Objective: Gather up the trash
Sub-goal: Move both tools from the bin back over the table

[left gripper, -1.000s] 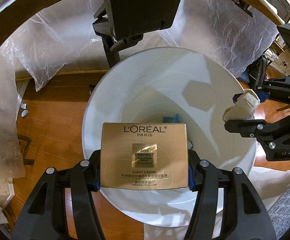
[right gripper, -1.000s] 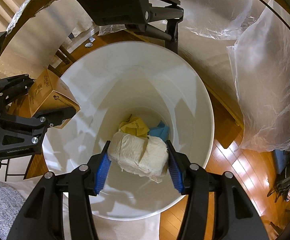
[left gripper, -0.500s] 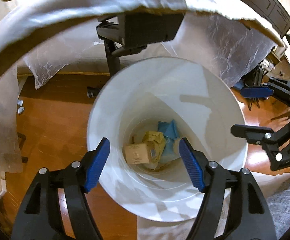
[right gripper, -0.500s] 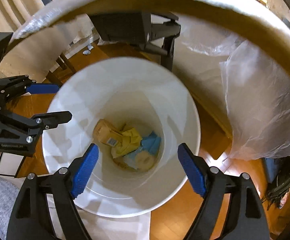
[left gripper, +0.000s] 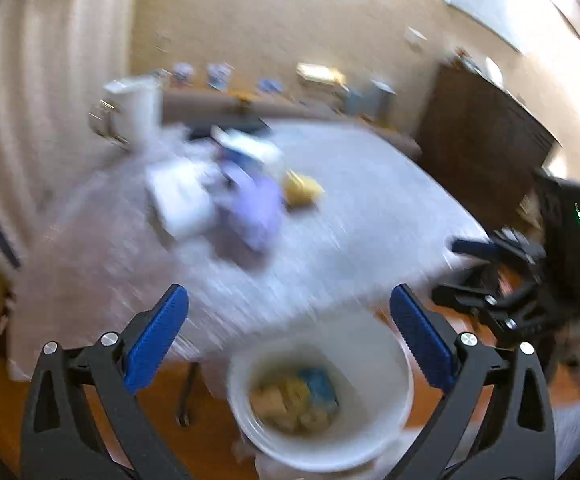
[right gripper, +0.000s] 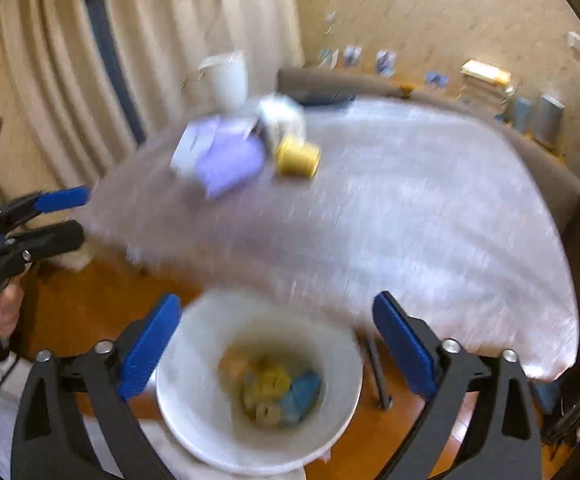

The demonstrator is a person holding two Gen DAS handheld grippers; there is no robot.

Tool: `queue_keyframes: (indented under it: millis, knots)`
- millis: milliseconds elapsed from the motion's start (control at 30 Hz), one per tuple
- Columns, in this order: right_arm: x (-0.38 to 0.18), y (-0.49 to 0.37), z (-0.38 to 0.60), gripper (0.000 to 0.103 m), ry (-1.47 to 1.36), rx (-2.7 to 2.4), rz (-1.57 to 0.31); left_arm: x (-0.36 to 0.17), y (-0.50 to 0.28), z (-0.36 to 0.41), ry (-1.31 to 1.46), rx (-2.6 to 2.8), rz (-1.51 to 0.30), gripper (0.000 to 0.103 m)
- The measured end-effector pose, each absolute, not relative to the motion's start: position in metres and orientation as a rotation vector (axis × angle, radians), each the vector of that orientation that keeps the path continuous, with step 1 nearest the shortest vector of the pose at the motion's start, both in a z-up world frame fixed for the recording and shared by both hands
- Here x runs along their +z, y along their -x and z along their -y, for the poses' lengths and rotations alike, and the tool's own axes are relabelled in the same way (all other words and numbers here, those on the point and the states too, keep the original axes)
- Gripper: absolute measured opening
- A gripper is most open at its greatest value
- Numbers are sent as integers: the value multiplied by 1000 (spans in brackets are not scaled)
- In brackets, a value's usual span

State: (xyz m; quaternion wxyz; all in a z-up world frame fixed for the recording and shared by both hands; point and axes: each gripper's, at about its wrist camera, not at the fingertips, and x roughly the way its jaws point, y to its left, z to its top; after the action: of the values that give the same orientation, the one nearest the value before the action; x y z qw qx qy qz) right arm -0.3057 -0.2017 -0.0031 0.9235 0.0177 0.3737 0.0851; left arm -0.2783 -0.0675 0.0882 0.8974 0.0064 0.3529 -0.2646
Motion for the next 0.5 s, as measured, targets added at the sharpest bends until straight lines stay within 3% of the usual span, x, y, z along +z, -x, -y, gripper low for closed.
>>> queue_keyframes:
  millis: [200,500]
  knots:
    - [6,243,205,99,-108,118,-749,91,220,60,123,-453,-717,101]
    - [-7,177,194,98,-195,111,-812,80,193,75,-14,-391,-722,101]
